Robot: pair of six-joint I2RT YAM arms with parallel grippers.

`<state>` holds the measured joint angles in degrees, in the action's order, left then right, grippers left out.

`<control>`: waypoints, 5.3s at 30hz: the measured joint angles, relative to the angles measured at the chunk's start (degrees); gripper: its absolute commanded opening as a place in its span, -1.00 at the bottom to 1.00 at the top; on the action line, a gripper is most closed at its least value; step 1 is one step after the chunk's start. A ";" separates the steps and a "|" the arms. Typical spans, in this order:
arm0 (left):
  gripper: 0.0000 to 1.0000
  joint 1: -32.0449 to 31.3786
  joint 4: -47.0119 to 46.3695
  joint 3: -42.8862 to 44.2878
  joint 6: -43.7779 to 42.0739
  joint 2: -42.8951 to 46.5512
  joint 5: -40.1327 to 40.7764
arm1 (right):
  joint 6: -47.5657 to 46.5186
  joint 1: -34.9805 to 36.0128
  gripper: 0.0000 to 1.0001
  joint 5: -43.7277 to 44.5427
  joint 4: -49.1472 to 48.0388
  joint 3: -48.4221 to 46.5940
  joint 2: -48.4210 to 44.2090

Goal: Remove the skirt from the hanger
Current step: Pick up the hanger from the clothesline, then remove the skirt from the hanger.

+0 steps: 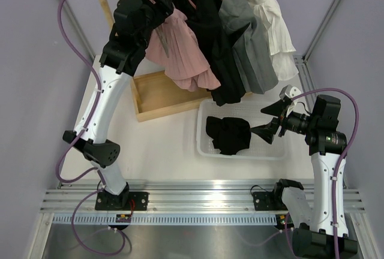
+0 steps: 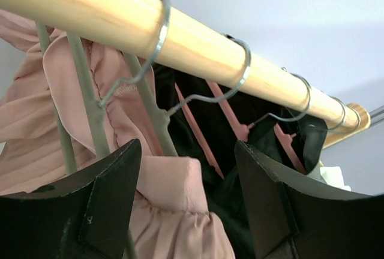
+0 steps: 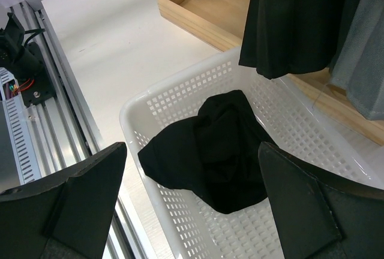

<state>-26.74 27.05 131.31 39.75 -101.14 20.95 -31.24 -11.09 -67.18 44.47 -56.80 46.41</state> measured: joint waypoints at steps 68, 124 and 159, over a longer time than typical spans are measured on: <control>-1.00 1.62 -14.14 0.04 -11.93 -6.95 -7.39 | -0.85 0.00 0.99 -1.01 1.33 -0.02 0.92; -1.00 -5.03 -15.08 -27.32 -14.67 13.92 -15.56 | -5.25 -0.02 0.99 -3.30 5.29 -0.17 1.44; -1.00 -7.39 -13.60 -60.41 -16.06 39.12 -20.46 | 28.52 58.62 0.99 42.36 4.13 -43.01 32.70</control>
<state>-34.13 13.45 70.89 23.68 -62.02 0.49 -2.72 47.53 -24.82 48.60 -99.81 79.11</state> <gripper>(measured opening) 0.016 0.993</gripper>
